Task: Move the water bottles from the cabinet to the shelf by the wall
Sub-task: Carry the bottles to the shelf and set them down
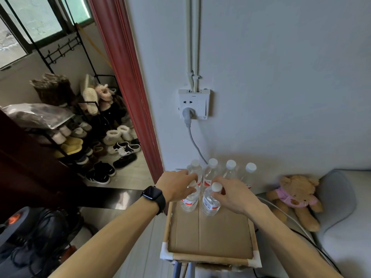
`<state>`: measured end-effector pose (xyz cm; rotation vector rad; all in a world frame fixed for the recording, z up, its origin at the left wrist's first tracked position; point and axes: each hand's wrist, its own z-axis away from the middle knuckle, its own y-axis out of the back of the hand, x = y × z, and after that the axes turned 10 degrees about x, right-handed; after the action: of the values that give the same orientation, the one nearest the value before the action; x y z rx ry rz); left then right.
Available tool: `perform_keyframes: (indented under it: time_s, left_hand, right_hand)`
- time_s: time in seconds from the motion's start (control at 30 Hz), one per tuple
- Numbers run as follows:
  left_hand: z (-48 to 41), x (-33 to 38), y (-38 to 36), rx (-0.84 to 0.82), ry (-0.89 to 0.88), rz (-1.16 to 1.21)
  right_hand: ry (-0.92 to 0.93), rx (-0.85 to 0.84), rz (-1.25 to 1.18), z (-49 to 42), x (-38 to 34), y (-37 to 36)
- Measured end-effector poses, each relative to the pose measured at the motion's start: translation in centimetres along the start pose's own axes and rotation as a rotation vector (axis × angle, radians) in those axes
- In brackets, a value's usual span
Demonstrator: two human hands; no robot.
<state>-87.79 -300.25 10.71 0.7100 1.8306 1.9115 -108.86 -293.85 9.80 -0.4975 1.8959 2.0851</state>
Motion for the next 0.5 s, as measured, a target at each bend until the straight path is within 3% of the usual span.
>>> perform_keyframes:
  time_s: [0.5]
  left_hand:
    - [1.2,-0.5,-0.4,0.051,0.123,0.025]
  right_hand:
    - [-0.08,0.099,0.046,0.4,0.5,-0.8]
